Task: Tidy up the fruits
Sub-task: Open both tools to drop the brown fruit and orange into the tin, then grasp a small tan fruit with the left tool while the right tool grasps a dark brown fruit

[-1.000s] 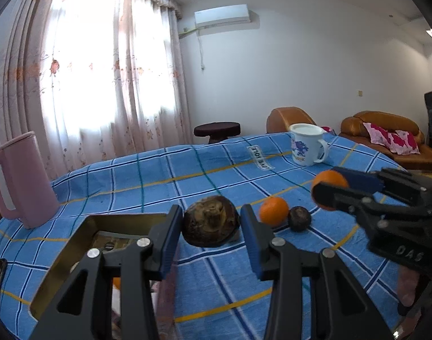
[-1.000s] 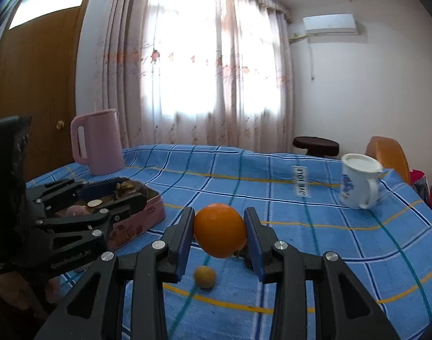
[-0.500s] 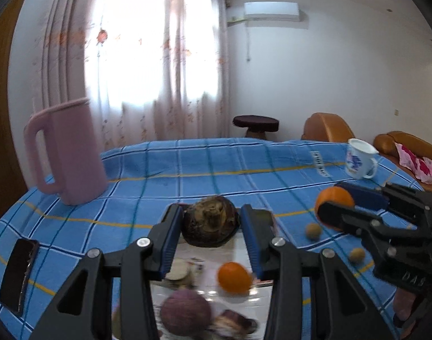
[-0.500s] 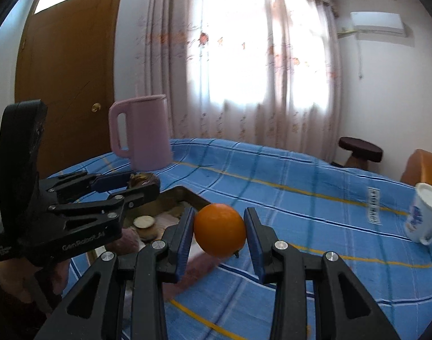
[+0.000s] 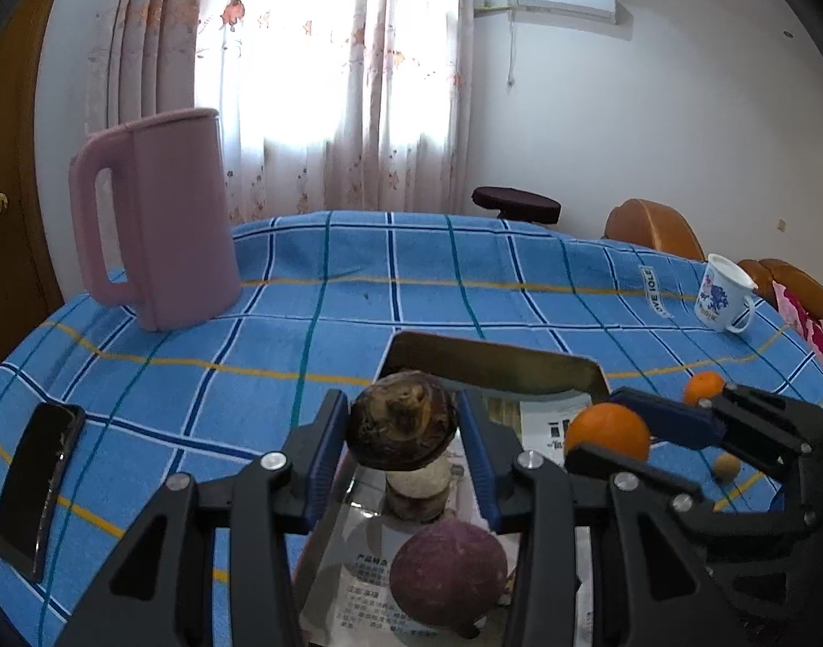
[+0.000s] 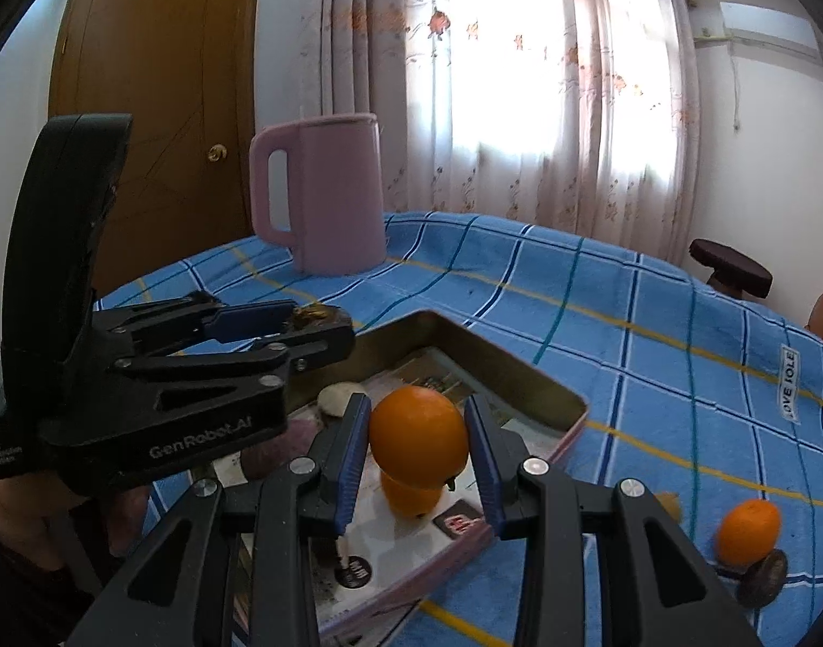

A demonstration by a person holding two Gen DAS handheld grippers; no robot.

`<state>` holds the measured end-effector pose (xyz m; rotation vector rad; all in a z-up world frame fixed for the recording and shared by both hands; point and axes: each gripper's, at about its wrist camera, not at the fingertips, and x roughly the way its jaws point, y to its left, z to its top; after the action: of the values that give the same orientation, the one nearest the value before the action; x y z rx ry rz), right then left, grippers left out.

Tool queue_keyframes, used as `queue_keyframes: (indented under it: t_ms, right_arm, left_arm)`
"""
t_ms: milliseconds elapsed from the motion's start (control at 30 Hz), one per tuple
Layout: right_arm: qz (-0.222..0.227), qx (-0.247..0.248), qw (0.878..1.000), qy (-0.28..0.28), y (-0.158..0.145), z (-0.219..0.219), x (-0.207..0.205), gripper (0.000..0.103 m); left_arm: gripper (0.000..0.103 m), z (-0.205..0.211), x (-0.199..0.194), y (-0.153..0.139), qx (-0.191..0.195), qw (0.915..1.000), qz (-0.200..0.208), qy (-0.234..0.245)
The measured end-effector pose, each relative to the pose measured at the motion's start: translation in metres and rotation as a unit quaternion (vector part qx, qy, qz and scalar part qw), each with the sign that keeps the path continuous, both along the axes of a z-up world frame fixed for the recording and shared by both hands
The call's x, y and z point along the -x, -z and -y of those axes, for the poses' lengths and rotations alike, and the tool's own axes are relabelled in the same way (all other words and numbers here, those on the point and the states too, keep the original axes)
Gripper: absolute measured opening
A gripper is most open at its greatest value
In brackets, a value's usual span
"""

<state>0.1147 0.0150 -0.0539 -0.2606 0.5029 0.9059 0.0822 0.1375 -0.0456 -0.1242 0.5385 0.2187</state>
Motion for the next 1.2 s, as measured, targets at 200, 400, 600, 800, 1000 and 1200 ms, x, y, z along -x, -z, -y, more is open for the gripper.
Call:
queue_keyframes:
  t_ms: [200,400,600,800,1000,1200]
  right_arm:
    - [-0.010,0.007,1.000,0.000,0.006,-0.005,0.000,0.038]
    - [-0.024,0.015,1.000,-0.002,0.009,-0.010,-0.004,0.038]
    - [-0.027,0.006,1.000,0.008,0.004,0.008,-0.003,0.060]
    - [0.014,0.020,0.997,0.078,-0.010,0.085,-0.008,0.061]
    - [0.000,0.047,0.980,0.195,-0.003,0.169,-0.047,0.061]
    - [-0.063,0.062,0.972,0.216,0.016,0.193,-0.079,0.061]
  left_arm:
    - [0.044,-0.005,-0.002,0.006,0.003,0.9999,-0.011,-0.007]
    - [0.045,-0.002,-0.004,0.007,-0.002,0.9998,-0.018,-0.009]
    - [0.090,-0.002,0.004,-0.001,0.001,0.9995,0.008,-0.032]
    - [0.090,0.032,0.008,-0.016,-0.012,0.9995,0.026,0.010]
    - [0.090,0.090,-0.006,-0.016,-0.026,0.9970,0.016,0.071]
    - [0.091,0.145,-0.023,-0.008,-0.049,0.9915,0.001,0.120]
